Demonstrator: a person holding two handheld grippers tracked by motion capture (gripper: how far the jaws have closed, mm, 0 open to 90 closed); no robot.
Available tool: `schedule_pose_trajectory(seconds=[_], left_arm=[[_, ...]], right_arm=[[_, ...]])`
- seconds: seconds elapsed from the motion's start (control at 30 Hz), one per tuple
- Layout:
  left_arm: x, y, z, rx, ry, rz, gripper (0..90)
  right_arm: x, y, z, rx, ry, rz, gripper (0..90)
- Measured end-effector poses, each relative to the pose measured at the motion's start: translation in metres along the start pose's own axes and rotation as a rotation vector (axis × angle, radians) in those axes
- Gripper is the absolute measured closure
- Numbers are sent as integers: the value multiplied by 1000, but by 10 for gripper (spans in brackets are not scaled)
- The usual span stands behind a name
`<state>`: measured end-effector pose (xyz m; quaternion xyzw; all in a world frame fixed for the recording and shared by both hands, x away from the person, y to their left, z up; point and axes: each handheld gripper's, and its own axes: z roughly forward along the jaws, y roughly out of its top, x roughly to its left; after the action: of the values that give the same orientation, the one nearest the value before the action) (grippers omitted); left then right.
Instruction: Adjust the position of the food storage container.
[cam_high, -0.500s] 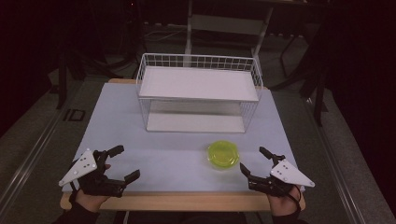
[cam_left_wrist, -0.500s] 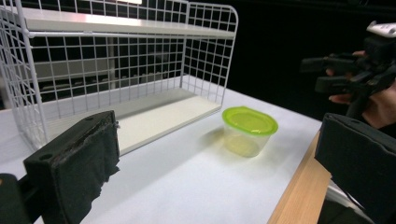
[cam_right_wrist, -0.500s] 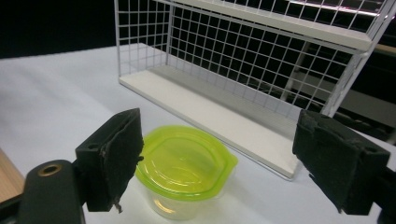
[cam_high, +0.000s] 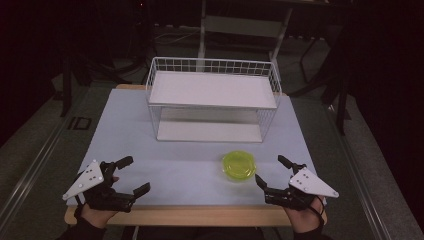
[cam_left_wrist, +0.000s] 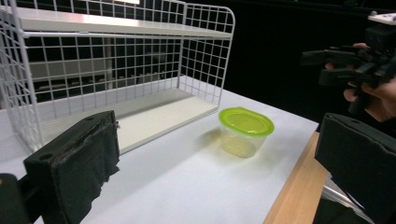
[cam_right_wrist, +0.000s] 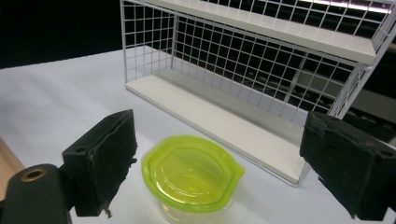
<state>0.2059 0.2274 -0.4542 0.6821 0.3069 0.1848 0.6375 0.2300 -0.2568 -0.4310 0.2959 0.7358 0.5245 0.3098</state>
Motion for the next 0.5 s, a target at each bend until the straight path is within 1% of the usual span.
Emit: schedule_pose_trajectory(seconds=[0.03,0.07,0.1,0.13,0.17,0.2,0.23,0.27,0.3,0.33,0.37,0.4,0.43,0.47,0.5], left_arm=[[0,0,0,0,0,0,4],[0,0,1,1,-4,1,4],[0,0,1,1,-1,1,4],[0,0,1,2,1,2,4],[0,0,1,2,-4,1,4],[0,-1,1,3,0,2,5],[0,-1,1,2,-3,3,4],[0,-1,1,2,-3,3,5],[0,-1,1,3,-7,2,5],[-1,-1,1,3,-1,10,5],[-1,-1,1,1,-5,9,5],[-1,-1,1,3,1,14,5],[-1,-1,1,1,-1,15,5],[-1,-1,1,1,-4,12,5],[-2,-1,1,1,2,15,5]], right_arm=[[0,0,0,0,0,0,107],[-2,4,1,26,-20,-5,122],[-3,5,1,27,-33,-10,148],[-5,5,1,31,-38,-11,151],[-7,6,2,44,-43,-14,180],[-10,6,3,57,-49,-19,227],[-13,6,4,77,-56,-20,245],[-16,6,6,84,-63,-10,276],[-20,5,7,100,-66,-1,341],[-25,4,9,115,-65,7,397],[-29,3,10,124,-68,13,422],[-32,1,12,136,-77,19,475],[-36,-1,14,162,-77,28,533],[-39,-3,16,174,-88,32,542],[-42,-5,18,190,-86,38,598]])
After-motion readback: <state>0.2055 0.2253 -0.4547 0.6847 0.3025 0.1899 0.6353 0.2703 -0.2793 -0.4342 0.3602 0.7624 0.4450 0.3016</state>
